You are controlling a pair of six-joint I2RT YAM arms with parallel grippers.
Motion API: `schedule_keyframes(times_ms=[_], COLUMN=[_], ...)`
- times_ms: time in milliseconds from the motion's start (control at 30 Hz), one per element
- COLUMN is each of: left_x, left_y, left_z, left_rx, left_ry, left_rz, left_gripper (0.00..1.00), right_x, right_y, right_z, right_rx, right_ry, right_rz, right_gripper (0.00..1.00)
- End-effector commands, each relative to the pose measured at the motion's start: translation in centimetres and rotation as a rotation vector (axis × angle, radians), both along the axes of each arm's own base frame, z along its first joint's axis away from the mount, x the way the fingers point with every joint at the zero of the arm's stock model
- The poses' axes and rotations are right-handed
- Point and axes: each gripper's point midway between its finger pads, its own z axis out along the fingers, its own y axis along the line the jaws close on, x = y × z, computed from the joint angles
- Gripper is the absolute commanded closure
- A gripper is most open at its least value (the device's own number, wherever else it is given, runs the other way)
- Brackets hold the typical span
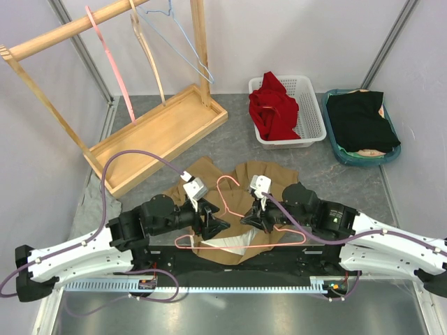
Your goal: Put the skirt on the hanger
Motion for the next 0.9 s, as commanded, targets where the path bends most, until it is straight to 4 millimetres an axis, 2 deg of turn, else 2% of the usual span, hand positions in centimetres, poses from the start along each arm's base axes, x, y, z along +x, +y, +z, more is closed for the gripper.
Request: schedule_keyframes(times_ms=[0,33,67,100,133,200,233,400,667,867], left_x=[0.3,1.1,1.3,0.7,1.6,1.4,2.1,1.4,0.7,0.7], left_y=[-1.4,-1.2,-1.2,-1.6,-1.3,-1.4,-1.2,-1.8,-2.0,-2.1], left_z=[2.7,2.6,3.3,3.9,4.1,4.4,4.3,4.9,4.1,2.9], left_rx=[-0.186,-0.202,-0.245,-0.295,-0.319,-0.354,-0.361,-0.397,-0.388,-0.365], left_ry=[0.018,0.027,0.023,0.037,0.038,0.062,0.066,0.086,0.123,0.153], left_rz=[-0.045,-0.028,-0.041,-0.100,-0.085,-0.142,-0.131,-0.220,-0.263,-0.256], left_gripper=[0.24,0.24,0.24,0.24,0.24,0.25,0.25,0.29,0.34,0.43], right_x=[-0.7,-1.0,-1.1,-1.1,-1.2,-1.2,-1.3,-1.3,-0.7,-0.6], right_y=[0.5,0.5,0.5,0.5,0.5,0.5,0.6,0.8,1.1,1.2], right_z=[2.1,2.1,2.4,2.3,2.0,2.3,2.2,2.5,3.0,3.6], right_rx=[0.094,0.100,0.113,0.114,0.114,0.131,0.131,0.152,0.169,0.187], right_ry=[-0.028,-0.026,-0.026,-0.023,-0.015,-0.014,-0.005,-0.004,-0.015,-0.022], right_rz=[0.050,0.060,0.066,0.065,0.064,0.061,0.061,0.063,0.035,0.028], right_gripper=[1.00,1.00,1.00,1.00,1.00,1.00,1.00,1.00,1.00,1.00])
